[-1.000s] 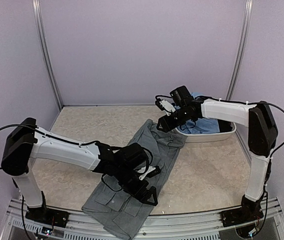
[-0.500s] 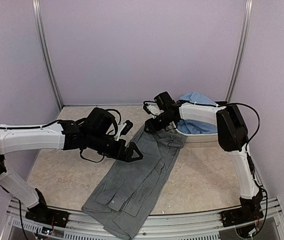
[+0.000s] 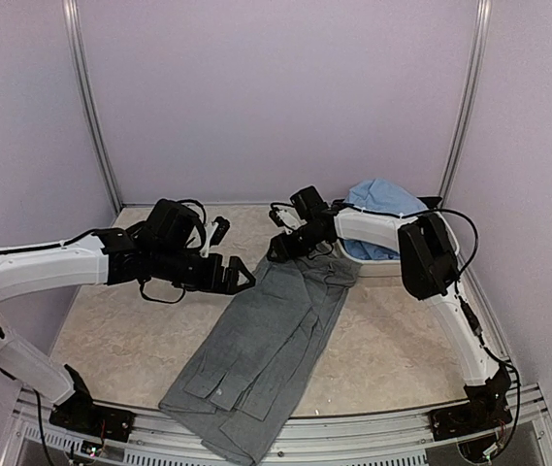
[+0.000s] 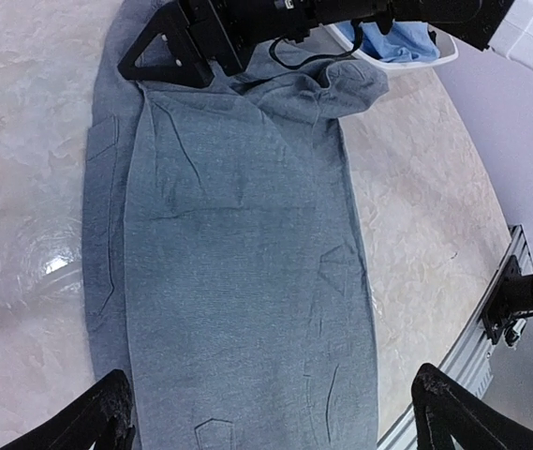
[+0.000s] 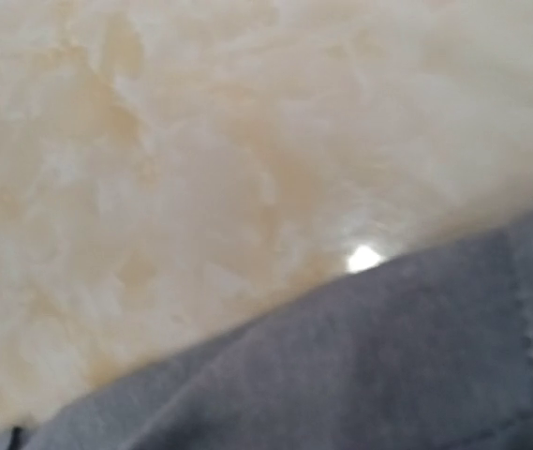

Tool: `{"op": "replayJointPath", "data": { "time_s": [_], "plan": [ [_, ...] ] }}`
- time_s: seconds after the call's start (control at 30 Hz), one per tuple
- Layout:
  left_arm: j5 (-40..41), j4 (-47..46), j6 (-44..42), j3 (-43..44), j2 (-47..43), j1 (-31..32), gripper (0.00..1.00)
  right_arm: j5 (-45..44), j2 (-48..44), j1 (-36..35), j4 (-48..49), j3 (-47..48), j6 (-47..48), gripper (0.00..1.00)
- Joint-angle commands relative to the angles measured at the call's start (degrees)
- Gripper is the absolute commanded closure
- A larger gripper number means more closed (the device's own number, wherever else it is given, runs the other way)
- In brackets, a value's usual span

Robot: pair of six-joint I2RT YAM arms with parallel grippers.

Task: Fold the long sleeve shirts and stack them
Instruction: Rotate the rectangle-folded shirt at the center of the board.

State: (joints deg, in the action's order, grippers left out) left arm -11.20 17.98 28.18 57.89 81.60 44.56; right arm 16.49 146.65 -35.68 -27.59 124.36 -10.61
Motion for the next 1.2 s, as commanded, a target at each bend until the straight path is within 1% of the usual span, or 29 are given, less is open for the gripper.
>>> {"op": "replayJointPath", "data": {
  "time_s": [0.0,0.27,0.43,0.57,0.67,0.87,0.93,1.03,1.17],
  "plan": [
    [1.6,-0.4,-0.5,-1.4,-2.0,-1.9,0.01,6.7,3.4,-0.3,1.3,2.3,-2.8,0.39],
    [2.7,-0.2,-0.1,-3.2,-3.2,-3.9,0.01,12.3,11.8,-2.4,2.0,14.2,-4.2,0.4],
    [4.4,0.5,0.1,-4.9,-3.8,-4.3,0.01,19.2,13.2,-4.2,8.2,14.7,-4.3,0.39],
    [4.8,0.3,1.1,-6.7,-3.9,-5.5,0.01,23.1,13.2,-5.4,11.2,16.2,-3.9,0.38],
    [4.0,-0.6,1.5,-8.7,-4.1,-6.7,0.01,22.4,9.5,-5.2,11.9,14.5,-2.2,0.36],
    [-0.1,-4.9,1.3,-11.6,-3.6,-7.2,0.01,17.9,-4.3,-4.9,14.0,5.7,2.5,0.28],
    [-0.5,-6.3,1.3,-12.0,-3.1,-7.3,0.01,16.8,-9.0,-4.9,13.6,3.3,3.1,0.27],
    [-0.7,-7.5,1.5,-12.1,-2.8,-7.3,0.01,13.1,-14.0,-4.9,10.8,-0.9,4.3,0.27],
    [-0.5,-8.5,1.5,-11.5,-2.3,-7.2,0.01,4.8,-19.2,-4.9,5.6,-8.2,5.9,0.28]
  ]
}}
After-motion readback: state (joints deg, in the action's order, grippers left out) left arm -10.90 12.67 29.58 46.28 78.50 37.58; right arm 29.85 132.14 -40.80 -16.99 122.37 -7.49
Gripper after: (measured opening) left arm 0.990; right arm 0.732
